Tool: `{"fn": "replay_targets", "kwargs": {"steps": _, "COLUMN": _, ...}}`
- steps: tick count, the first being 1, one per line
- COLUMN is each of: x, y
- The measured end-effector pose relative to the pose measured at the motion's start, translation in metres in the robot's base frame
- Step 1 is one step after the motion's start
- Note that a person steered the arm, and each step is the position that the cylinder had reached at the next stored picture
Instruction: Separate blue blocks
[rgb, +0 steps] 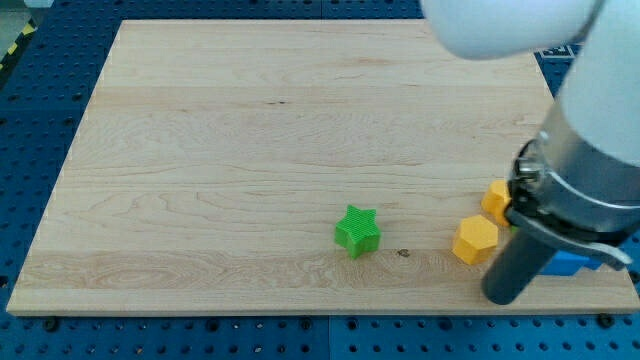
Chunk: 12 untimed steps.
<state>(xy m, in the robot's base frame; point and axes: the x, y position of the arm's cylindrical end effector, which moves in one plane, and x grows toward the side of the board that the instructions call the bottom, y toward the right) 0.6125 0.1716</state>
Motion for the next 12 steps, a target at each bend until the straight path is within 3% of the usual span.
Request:
{"fn": "replay_targets", "kwargs": {"steps": 2, "x": 0.003, "y": 0.069}}
{"fn": "replay_targets", "kwargs": {"steps": 4, "x": -0.002, "y": 0.097}}
{"fn": "replay_targets", "kwargs": {"steps": 9, "x": -0.038, "y": 0.065}}
{"fn": "replay_targets", "kwargs": {"steps": 12, "x": -0.013, "y": 0.055}}
